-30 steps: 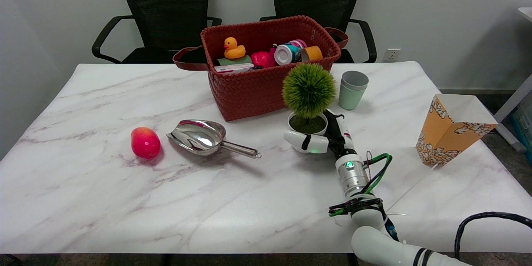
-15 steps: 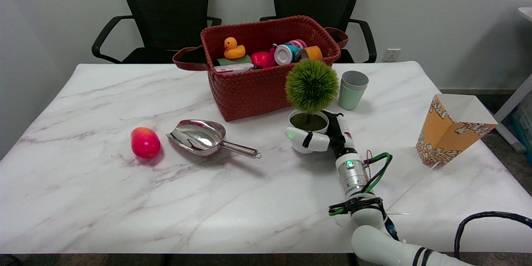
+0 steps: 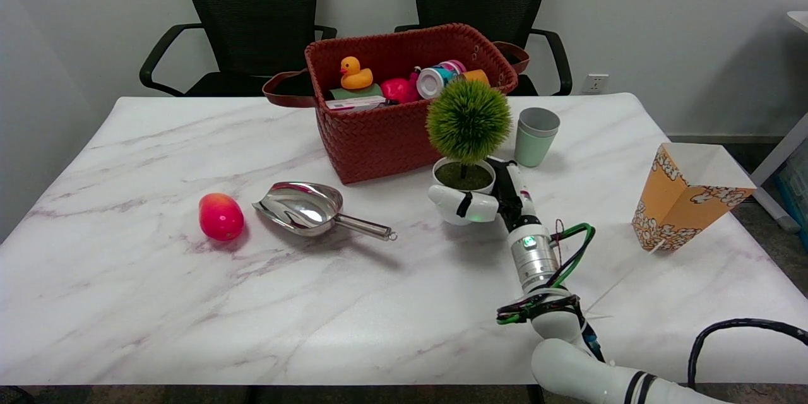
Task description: Pick up the potted plant.
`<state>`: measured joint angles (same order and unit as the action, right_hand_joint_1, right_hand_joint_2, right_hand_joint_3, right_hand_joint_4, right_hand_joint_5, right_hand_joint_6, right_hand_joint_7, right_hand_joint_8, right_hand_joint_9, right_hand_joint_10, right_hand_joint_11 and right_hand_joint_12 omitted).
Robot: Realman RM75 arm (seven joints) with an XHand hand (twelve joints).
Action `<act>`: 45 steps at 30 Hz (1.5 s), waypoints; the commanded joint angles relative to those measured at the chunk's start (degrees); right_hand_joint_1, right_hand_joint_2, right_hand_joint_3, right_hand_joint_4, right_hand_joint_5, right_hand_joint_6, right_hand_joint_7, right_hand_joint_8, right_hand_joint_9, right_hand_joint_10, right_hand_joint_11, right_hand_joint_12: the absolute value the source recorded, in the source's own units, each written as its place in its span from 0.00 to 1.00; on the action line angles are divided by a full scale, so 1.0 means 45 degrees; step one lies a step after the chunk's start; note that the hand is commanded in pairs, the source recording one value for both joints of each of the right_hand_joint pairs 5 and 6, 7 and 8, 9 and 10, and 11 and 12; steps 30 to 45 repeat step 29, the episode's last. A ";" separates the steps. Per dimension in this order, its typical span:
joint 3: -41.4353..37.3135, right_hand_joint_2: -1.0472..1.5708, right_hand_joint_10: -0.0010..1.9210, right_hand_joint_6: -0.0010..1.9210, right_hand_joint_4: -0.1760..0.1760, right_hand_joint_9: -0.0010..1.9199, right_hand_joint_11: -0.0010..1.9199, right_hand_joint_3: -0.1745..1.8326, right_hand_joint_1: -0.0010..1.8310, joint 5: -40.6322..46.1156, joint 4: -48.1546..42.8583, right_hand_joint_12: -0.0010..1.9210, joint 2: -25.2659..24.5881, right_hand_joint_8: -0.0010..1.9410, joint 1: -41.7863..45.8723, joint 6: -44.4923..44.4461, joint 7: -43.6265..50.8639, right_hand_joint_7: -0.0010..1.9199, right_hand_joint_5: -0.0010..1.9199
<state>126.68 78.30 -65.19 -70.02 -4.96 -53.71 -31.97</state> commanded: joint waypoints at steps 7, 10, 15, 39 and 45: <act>-0.0924 0.55 0.60 0.37 0.50 0.60 0.42 0.36 0.61 -0.1540 -0.1043 0.42 0.0034 0.66 -0.0111 -0.0503 0.0028 0.67 0.37; -0.1212 0.55 0.60 0.36 0.50 0.60 0.42 0.36 0.61 -0.1878 -0.1186 0.42 0.0034 0.66 -0.0146 -0.0503 0.0028 0.67 0.36; -0.1442 0.55 0.60 0.36 0.50 0.60 0.42 0.36 0.61 -0.2108 -0.1364 0.42 0.0103 0.65 -0.0353 -0.0487 0.0028 0.66 0.36; -0.1903 0.52 0.60 0.45 0.50 0.60 0.42 0.37 0.63 -0.2523 -0.1438 0.42 0.0295 0.65 -0.1431 -0.0160 0.0062 0.66 0.45; -0.1903 0.52 0.60 0.45 0.50 0.60 0.42 0.37 0.63 -0.2523 -0.1438 0.42 0.0295 0.65 -0.1431 -0.0160 0.0062 0.66 0.45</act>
